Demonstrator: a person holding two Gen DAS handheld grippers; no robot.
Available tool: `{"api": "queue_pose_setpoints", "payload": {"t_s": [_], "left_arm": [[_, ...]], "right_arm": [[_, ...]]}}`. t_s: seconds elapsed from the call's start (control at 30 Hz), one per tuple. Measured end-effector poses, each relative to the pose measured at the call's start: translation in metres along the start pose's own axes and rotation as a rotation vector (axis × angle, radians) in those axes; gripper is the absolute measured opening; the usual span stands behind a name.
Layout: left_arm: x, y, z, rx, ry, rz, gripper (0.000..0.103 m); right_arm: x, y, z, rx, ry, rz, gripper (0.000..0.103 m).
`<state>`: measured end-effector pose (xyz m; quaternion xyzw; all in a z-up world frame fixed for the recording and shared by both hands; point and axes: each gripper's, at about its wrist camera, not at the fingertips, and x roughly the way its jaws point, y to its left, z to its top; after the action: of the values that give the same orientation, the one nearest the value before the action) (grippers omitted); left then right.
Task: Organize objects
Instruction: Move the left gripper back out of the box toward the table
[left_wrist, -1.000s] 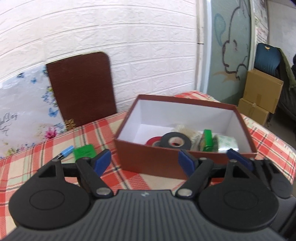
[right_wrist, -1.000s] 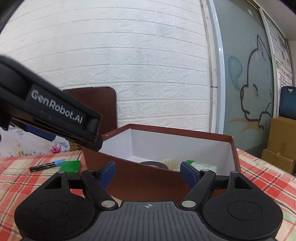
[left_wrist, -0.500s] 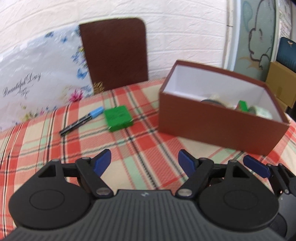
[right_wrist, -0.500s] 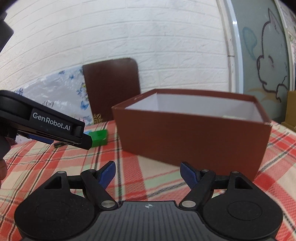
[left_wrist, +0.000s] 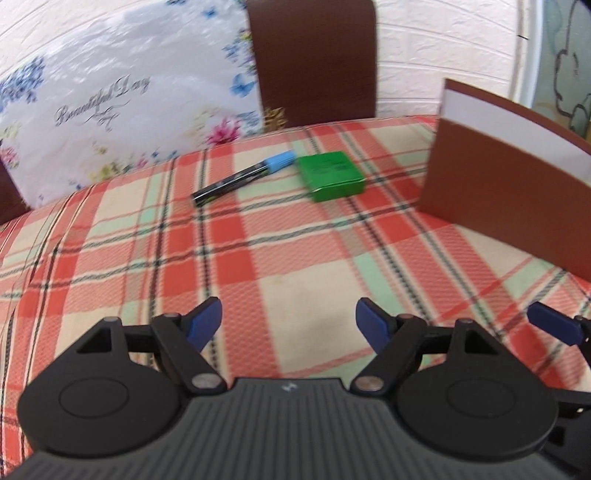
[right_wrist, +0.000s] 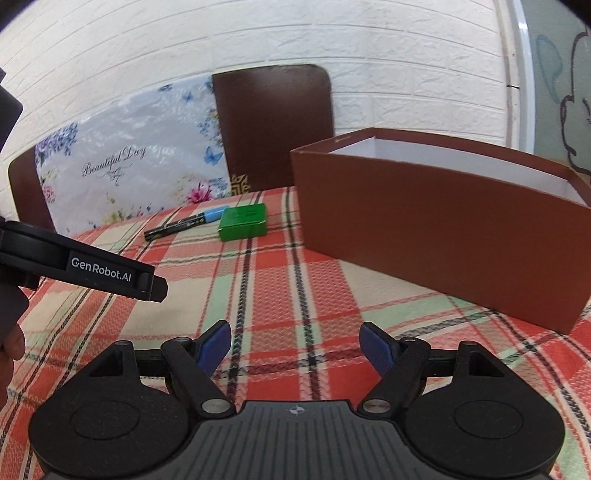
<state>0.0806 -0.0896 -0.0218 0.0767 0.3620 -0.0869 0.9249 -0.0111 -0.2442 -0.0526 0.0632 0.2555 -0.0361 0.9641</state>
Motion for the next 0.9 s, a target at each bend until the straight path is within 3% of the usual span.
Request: {"api": "queue_pose_setpoints", "payload": {"t_s": [0.23,0.4,0.53,0.6,0.63,0.8,0.9], "left_arm": [[0.009,0.037,-0.013,-0.042,-0.01,0.045,0.081],[0.016,0.086,-0.032,-0.104,-0.018,0.118,0.082],[0.018,0.134,-0.057,-0.171,-0.101,0.212,0.098],[0.016,0.162,-0.063,-0.303,-0.121,0.141,0.096],[0.014,0.168,-0.064,-0.337,-0.137,0.143,0.096],[0.02,0.154,-0.062,-0.271,-0.136,0.167,0.097],[0.018,0.155,-0.062,-0.281,-0.138,0.157,0.099]], "right_arm": [[0.014,0.024,-0.001,-0.073,0.042,0.031,0.074],[0.026,0.042,0.001,-0.138,0.067,0.067,0.074],[0.045,0.053,0.012,-0.187,0.061,0.089,0.074],[0.059,0.061,0.022,-0.213,0.036,0.078,0.074],[0.067,0.064,0.028,-0.226,0.016,0.066,0.074],[0.115,0.082,0.06,-0.297,-0.083,-0.007,0.074],[0.146,0.088,0.074,-0.328,-0.103,-0.077,0.075]]}}
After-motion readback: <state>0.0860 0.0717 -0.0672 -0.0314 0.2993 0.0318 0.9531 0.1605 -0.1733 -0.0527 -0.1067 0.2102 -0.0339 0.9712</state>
